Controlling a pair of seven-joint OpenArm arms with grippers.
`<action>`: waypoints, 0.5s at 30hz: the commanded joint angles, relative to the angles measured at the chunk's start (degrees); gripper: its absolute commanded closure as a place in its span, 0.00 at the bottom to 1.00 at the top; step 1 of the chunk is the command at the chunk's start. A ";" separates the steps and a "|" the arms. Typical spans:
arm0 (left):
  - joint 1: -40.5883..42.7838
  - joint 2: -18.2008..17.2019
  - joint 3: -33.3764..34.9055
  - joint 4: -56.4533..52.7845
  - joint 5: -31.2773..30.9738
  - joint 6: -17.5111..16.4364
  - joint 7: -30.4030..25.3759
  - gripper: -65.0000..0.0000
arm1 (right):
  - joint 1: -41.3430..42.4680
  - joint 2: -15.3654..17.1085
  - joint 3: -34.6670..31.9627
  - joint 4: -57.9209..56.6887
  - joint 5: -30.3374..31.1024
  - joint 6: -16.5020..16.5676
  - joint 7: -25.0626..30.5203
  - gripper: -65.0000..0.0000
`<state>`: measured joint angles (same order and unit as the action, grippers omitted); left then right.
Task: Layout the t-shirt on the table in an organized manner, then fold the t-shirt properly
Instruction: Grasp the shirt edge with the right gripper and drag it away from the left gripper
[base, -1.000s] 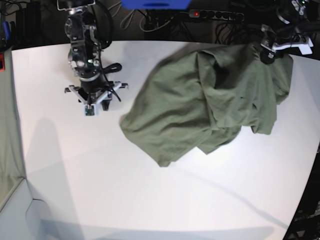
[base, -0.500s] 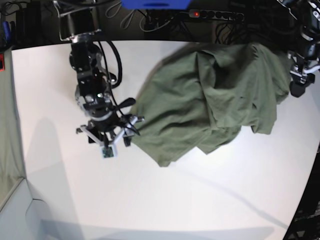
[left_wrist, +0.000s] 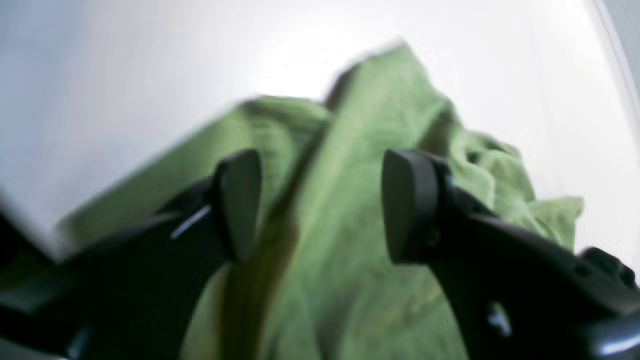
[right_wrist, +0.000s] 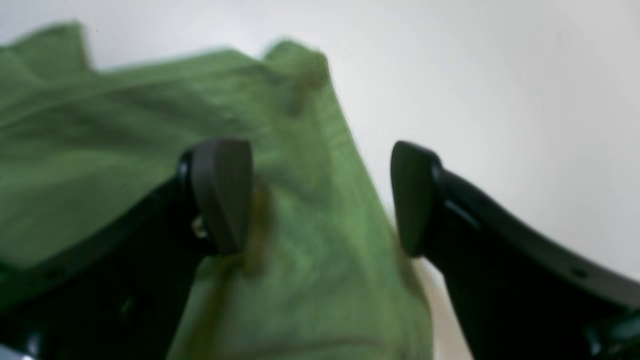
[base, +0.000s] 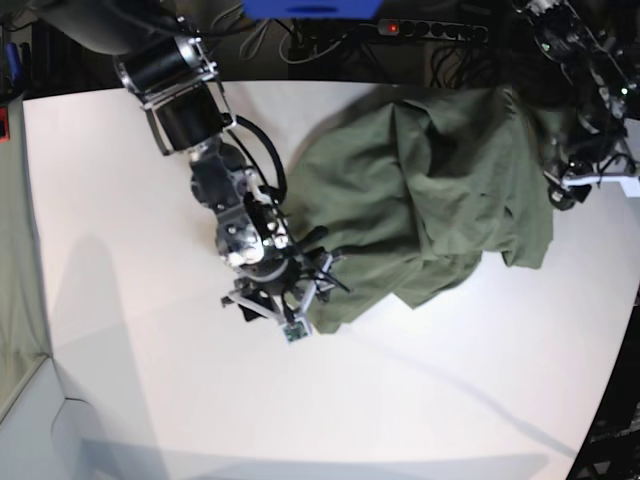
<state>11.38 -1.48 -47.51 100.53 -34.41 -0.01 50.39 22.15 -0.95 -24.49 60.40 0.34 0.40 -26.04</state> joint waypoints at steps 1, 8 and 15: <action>0.27 -0.77 0.34 -0.36 0.52 0.05 -1.64 0.43 | 2.16 -0.24 0.18 -0.58 -0.12 -0.10 2.26 0.33; -0.08 -1.21 5.97 -8.00 6.33 0.05 -8.06 0.43 | 3.39 0.03 0.10 -7.96 -0.12 -0.10 5.60 0.34; 0.27 -1.47 6.67 -13.45 7.91 0.05 -11.40 0.43 | 3.30 1.35 0.18 -10.69 -0.12 -0.10 5.60 0.69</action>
<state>11.57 -2.59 -40.60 86.98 -27.00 -0.38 37.95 24.56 -0.56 -24.56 49.65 1.26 0.80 -18.65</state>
